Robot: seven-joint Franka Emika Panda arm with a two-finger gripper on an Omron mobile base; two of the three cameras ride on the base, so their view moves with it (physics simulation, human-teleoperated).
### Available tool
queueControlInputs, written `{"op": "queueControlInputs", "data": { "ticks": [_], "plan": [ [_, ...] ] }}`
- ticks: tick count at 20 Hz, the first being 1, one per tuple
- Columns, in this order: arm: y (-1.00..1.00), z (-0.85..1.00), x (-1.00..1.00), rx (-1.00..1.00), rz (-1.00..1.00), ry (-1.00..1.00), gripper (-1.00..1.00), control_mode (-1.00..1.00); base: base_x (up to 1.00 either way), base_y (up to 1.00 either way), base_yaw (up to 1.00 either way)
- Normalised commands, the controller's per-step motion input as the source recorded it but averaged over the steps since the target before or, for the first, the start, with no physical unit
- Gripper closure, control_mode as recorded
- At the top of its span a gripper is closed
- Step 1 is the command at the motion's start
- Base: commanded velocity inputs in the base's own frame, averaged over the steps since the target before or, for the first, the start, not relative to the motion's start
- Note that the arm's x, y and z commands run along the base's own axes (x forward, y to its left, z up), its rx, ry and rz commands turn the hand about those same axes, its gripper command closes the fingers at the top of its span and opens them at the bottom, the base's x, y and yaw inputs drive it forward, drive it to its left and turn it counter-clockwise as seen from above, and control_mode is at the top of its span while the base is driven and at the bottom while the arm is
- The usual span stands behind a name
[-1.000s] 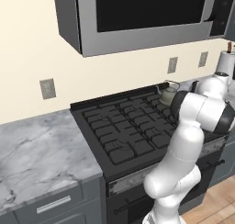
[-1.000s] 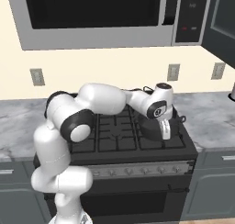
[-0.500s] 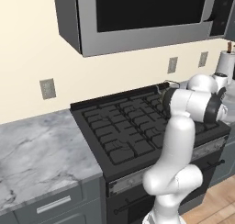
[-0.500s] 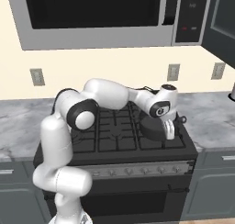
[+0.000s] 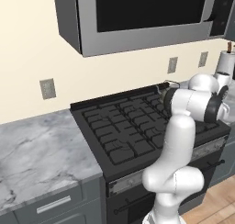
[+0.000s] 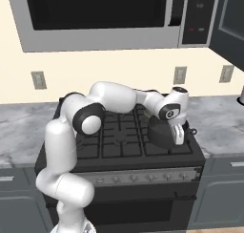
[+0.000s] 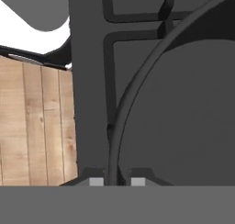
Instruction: Pick the kettle from the cabinet and place it on a stove burner. Then pick the pot from the counter and place it on another stove burner. Finally, turn both burners on.
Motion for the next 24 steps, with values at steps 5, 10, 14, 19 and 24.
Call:
{"op": "queueControlInputs", "data": {
  "ticks": [5,10,14,19,24],
  "plan": [
    [0.1,0.0,-0.02,0.02,0.0,0.0,-1.0,-1.0,0.0,0.0,0.0],
    [0.19,0.0,-0.03,0.01,0.01,-0.03,-1.0,-1.0,0.0,0.0,0.0],
    [0.01,0.19,-0.19,0.0,0.0,-0.09,-1.0,-1.0,0.0,0.0,0.0],
    [0.02,0.29,-0.29,0.0,0.0,-0.09,-1.0,-1.0,0.0,0.0,0.0],
    [0.1,0.24,-0.31,0.0,0.0,-0.09,-1.0,-1.0,0.0,0.0,0.0]
  ]
}}
